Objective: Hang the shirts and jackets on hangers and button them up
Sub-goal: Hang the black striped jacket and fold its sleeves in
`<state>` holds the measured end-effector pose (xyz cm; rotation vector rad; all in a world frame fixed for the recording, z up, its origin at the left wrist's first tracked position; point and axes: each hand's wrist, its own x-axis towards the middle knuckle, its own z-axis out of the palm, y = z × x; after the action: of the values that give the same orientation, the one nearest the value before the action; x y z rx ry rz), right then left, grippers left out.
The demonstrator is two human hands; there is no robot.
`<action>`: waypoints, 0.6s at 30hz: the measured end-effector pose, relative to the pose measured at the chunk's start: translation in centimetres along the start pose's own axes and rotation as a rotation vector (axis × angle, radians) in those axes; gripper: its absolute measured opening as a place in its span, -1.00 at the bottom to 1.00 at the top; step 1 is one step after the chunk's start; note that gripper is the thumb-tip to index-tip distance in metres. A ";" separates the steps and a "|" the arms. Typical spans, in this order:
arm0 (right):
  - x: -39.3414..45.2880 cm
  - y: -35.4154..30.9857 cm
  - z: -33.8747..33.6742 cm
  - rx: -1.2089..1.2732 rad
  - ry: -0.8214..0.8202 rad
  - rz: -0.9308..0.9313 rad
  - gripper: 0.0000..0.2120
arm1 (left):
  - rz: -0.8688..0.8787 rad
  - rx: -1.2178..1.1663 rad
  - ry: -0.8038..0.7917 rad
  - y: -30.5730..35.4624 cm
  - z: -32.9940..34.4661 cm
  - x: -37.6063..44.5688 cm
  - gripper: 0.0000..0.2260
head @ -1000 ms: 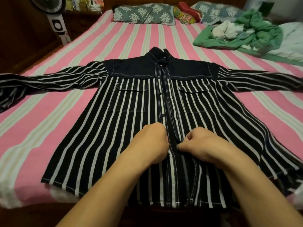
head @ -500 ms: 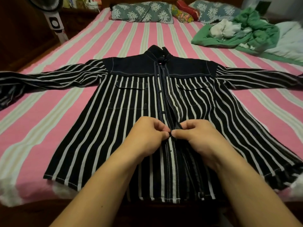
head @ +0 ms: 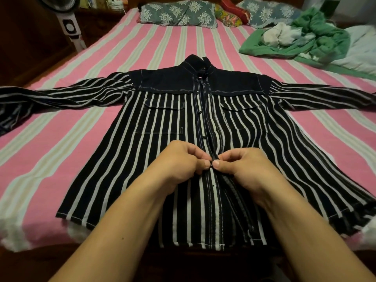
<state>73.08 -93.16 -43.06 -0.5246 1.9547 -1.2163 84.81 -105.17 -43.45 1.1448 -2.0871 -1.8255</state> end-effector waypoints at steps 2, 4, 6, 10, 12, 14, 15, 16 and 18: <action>0.0 0.1 0.1 -0.005 0.003 -0.005 -0.95 | -0.008 -0.006 0.011 0.0 0.1 0.1 -0.94; 0.0 0.0 -0.1 0.002 -0.022 0.001 -0.94 | -0.010 -0.013 0.026 -0.1 0.2 0.2 -0.94; 0.0 0.0 -0.4 0.017 -0.059 0.006 -0.91 | -0.010 -0.026 0.034 -0.1 0.3 0.2 -0.93; 0.2 -0.1 -1.3 0.100 -0.215 0.040 -0.87 | -0.004 -0.013 0.015 -0.2 0.3 0.3 -0.91; 0.5 -0.2 -1.7 0.110 -0.270 0.046 -0.87 | -0.003 -0.025 -0.010 -0.1 0.3 0.3 -0.90; 0.7 -0.1 -1.4 0.038 -0.274 0.020 -0.91 | -0.010 -0.031 -0.034 0.0 0.3 0.3 -0.89; 0.8 -0.1 -1.1 -0.021 -0.247 0.003 -0.94 | -0.013 -0.024 -0.034 0.1 0.3 0.2 -0.89; 0.8 0.0 -0.7 -0.083 -0.205 -0.016 -0.98 | -0.015 -0.016 -0.024 0.1 0.3 0.3 -0.88; 0.8 0.2 0.1 -0.203 -0.093 -0.062 -0.92 | -0.019 -0.012 0.010 0.0 0.4 0.5 -0.86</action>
<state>72.67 -93.63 -43.57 -0.7376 2.0064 -1.0171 84.23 -105.18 -43.77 1.1731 -2.0633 -1.8343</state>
